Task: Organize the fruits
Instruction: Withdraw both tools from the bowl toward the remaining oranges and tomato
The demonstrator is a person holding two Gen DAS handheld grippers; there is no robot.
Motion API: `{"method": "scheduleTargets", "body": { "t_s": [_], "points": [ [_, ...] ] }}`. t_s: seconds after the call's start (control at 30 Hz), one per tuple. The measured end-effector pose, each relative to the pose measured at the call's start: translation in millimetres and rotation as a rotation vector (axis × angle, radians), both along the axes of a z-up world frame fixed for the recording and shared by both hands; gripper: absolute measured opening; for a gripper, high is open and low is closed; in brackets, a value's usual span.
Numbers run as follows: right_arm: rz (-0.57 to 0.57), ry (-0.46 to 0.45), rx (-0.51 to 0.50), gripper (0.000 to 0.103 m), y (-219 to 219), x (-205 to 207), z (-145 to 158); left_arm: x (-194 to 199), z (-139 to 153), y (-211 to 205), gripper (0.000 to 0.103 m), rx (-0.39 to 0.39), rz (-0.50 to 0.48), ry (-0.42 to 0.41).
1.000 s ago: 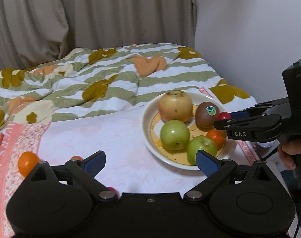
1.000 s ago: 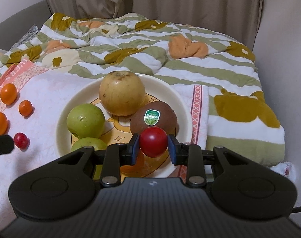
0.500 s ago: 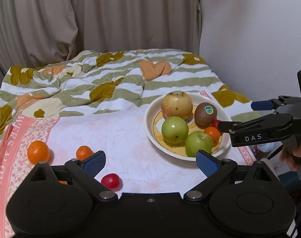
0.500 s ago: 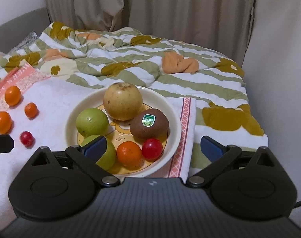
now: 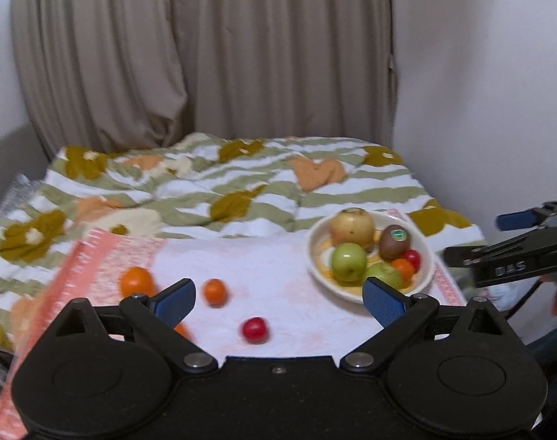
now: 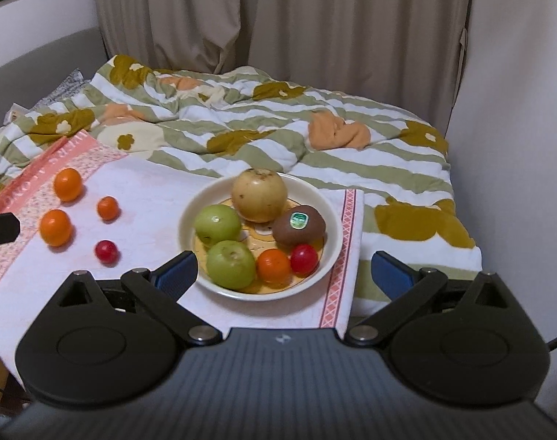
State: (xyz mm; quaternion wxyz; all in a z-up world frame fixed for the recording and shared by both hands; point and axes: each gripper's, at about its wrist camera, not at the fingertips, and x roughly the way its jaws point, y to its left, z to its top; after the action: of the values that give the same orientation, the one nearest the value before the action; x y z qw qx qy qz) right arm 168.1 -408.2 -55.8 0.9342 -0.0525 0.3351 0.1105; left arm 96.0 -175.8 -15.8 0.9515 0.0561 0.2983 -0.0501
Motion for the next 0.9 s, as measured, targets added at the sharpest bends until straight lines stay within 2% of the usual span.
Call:
{"method": "scheduleTargets", "body": {
  "t_s": [0.27, 0.47, 0.73, 0.9],
  "points": [
    [0.0, -0.03, 0.035, 0.103, 25.9, -27.1, 27.0, -22.4, 12.1, 45.1, 0.1, -0.001, 0.045, -0.03],
    [0.003, -0.039, 0.043, 0.103, 61.6, -35.6, 34.3, -24.8, 13.2, 87.4, 0.099, 0.011, 0.041, -0.037],
    [-0.027, -0.021, 0.031, 0.103, 116.8, -39.4, 20.4, -6.0, 0.3, 146.0, 0.099, 0.001, -0.015, 0.012],
    [-0.071, 0.014, 0.037, 0.103, 144.8, -36.4, 3.0, 14.2, -13.7, 174.4, 0.099, -0.001, -0.09, 0.056]
  ]
}}
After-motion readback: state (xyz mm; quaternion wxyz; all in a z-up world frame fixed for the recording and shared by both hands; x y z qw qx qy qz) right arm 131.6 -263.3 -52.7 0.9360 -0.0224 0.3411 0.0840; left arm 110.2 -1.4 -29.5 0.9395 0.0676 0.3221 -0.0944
